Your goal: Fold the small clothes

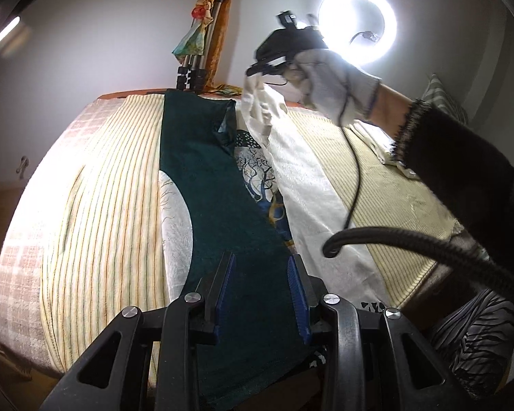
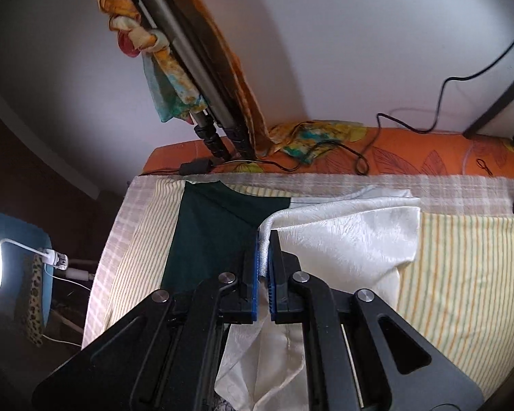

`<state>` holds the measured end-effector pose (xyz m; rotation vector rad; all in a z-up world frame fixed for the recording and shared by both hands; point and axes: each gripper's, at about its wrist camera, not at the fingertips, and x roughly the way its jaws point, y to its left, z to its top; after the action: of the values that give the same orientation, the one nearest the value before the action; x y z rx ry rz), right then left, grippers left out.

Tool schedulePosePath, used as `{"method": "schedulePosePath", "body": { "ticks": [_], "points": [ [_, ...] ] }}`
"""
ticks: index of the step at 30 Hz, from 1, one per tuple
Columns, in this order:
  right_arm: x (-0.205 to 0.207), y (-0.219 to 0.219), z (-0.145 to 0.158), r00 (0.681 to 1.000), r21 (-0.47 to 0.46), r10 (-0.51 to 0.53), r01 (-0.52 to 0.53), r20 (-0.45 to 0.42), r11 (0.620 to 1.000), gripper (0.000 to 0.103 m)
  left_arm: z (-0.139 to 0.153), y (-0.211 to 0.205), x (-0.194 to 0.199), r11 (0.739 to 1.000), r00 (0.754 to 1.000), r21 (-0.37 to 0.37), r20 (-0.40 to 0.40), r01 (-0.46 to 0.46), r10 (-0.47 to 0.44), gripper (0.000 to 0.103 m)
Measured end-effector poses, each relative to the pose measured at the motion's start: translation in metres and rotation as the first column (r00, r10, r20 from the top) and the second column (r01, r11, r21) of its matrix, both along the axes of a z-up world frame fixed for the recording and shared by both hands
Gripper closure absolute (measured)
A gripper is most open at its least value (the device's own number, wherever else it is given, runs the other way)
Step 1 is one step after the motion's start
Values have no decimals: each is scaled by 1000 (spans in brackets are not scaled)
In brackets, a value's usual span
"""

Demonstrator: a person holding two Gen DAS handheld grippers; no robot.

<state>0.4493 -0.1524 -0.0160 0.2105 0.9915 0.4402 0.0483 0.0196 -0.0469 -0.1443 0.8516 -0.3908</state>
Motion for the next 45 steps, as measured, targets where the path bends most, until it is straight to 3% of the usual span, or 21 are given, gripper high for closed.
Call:
{"method": "schedulePosePath", "body": {
  "ticks": [7,9,11,15,20,26,31,37,42,45],
  "points": [
    [29,27,-55,994,28,-1,4,-108,1000,93,-3,6,6,1000,1000,-2,-19,-16,16,73],
    [34,29,-67,989,21,10,-7,-150,1000,69,-3,5,7,1000,1000,3,-23,-18,18,73],
    [32,23,-64,989,46,15,-8,-149,999,68,-3,5,6,1000,1000,2,-22,-18,18,73],
    [8,-8,-32,996,150,29,-16,-89,989,64,0,5,4,1000,1000,11,-2,-17,17,73],
    [-53,-63,7,1000,219,2,4,-27,976,64,4,2,-5,1000,1000,23,20,-2,2,73],
    [-151,-114,10,999,217,-38,43,-27,975,64,2,8,-10,999,999,25,20,-27,27,70],
    [-241,-130,-13,997,130,-25,34,-69,991,64,-7,24,-16,997,997,21,4,-71,71,62],
    [-333,-133,-58,989,120,32,-14,-148,993,64,-31,45,-19,994,990,-13,-84,-111,109,52],
    [-374,-129,-92,975,155,73,-41,-209,987,64,-58,49,-22,993,977,-34,-189,-110,101,52],
    [-390,-125,-108,966,177,90,-48,-241,983,64,-63,53,-29,991,973,-56,-205,-119,105,54]
  ]
}}
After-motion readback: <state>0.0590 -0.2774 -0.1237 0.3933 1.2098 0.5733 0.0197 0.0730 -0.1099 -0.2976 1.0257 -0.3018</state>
